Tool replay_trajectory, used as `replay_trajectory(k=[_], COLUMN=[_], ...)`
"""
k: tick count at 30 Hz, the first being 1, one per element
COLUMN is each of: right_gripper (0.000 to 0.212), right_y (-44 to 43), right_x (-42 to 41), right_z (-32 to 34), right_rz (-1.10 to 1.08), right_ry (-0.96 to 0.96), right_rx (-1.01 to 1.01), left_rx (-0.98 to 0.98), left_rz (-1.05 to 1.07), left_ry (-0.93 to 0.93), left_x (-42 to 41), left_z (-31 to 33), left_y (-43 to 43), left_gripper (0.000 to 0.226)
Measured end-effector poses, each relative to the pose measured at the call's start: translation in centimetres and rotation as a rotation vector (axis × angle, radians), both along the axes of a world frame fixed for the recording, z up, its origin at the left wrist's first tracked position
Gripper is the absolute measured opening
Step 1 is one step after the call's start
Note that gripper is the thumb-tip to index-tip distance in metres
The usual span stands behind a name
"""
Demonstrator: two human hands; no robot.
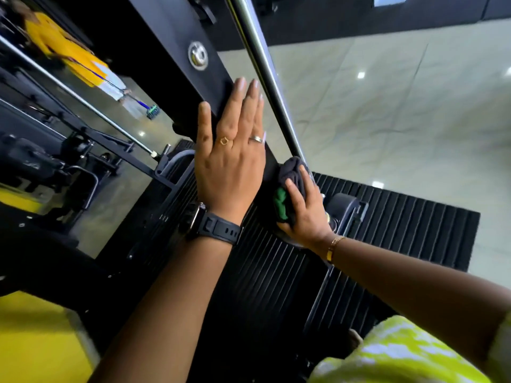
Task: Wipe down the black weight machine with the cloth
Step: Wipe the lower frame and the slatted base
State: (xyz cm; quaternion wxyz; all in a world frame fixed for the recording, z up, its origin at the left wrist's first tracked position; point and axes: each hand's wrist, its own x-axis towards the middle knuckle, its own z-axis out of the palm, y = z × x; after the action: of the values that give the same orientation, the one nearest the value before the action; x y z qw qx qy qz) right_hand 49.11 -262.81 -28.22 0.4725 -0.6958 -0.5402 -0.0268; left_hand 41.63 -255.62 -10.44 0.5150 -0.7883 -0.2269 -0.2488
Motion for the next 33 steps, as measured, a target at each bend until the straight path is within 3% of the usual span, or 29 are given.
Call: replay_trajectory(k=[3,6,10,15,20,25,28,33], right_gripper=[0.116,0.106,0.094,0.093,0.111,0.111,0.106,0.089], right_y=[-1.3,-1.9,-1.1,-0.2,-1.1,-1.6,-1.4,-1.7], right_x=[-0.4,-0.5,-1.6,-3.2,-3.2,-2.5,-3.4,-5.1], right_z=[-2.8,-3.2,0.2,0.4,-5.1,-6.3,-4.9,-4.0], right_rz=[0.035,0.044,-0.024,-0.109,-0.081,-0.066,-0.063,-0.082], right_ry=[0.118,0.291,0.459,0.328,0.101,0.178,0.369,0.487], right_rx=[-0.193,-0.321,-0.197,-0.088,-0.268,-0.324,-0.288,-0.245], left_rx=[0.027,0.048,0.017,-0.057,-0.155,-0.165,-0.168,-0.159], left_rz=[0.023,-0.003,0.010,0.051,0.047,0.063,0.061,0.071], left_ry=[0.077,0.070,0.034,0.050,0.231,0.279,0.236,0.188], left_x=[-0.2,0.0,0.2,0.1,-0.7,-0.4,-0.3,-0.3], left_z=[-2.5,-4.1,-4.8,-6.5,-9.9,-12.1,-12.5,-13.7], left_y=[-0.1,-0.3,-0.3,-0.6,-1.5,-2.0,-1.8,-1.8], left_gripper=[0.047,0.049,0.051,0.058,0.059,0.056,0.059,0.083])
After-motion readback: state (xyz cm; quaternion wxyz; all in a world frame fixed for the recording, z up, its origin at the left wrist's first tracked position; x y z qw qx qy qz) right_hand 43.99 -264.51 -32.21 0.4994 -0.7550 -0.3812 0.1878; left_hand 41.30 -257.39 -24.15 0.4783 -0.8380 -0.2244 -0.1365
